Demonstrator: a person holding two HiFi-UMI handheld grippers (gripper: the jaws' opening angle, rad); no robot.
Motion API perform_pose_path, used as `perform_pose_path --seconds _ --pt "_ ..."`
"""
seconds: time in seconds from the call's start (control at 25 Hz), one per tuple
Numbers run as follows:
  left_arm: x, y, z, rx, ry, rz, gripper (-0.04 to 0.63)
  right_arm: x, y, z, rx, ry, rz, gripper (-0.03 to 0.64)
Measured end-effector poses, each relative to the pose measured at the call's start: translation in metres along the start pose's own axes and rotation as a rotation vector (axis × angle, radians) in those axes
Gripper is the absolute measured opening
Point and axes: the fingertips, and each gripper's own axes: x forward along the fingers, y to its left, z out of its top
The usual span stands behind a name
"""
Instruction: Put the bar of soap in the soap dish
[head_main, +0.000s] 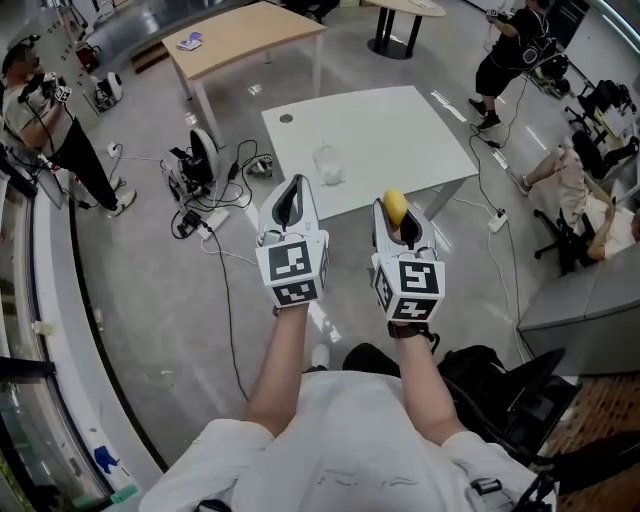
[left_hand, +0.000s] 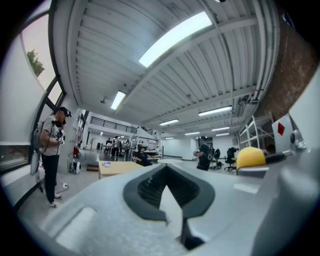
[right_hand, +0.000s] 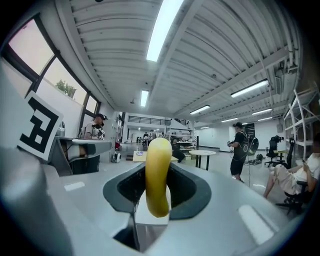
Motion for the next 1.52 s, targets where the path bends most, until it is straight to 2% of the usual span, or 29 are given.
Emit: perform_pose_path --seconds 0.08,0.2,0.32,0.44,0.6,0.8,1.04,1.2,1.44,1.52 --pt "0.018 0.0 -0.015 0.014 0.033 -0.008 0.0 0.017 -0.007 -0.011 0.017 0.029 0.009 0.117" --pt "0.042 -0.007 -0.027 0.054 0.04 -0.015 0.0 0.046 -0.027 -0.018 0.046 0.037 0.015 0.117" --pt "0.074 -0.003 -0.03 0.078 0.05 0.008 0.0 0.082 -0.043 -0.017 0.082 0.025 0.038 0.117" --pt "0.115 0.002 -0.027 0.099 0.054 0.038 0.0 0.125 -0.056 -0.014 0.096 0.026 0.094 0.117" --pt "0.17 -0.005 -0.014 0.124 0.015 0.052 0.0 0.181 -0.077 0.003 0.102 -0.006 0.178 0.117" --pt "0.216 -0.017 -0.034 0.12 0.055 0.067 -0.001 0.22 -0.102 -0.006 0.122 0.036 0.242 0.117" --pt "0.245 -0.01 -0.084 0.109 0.163 0.114 0.0 0.268 -0.117 -0.059 0.178 0.185 0.315 0.117" --pt "0.255 0.014 -0.118 0.073 0.213 0.138 0.0 0.296 -0.1 -0.103 0.194 0.289 0.369 0.117" --pt "0.263 0.033 -0.168 -0.001 0.296 0.092 -0.001 0.318 -0.061 -0.174 0.175 0.461 0.452 0.118" --pt "0.263 0.039 -0.192 0.001 0.327 0.081 0.0 0.322 -0.048 -0.195 0.177 0.511 0.473 0.118"
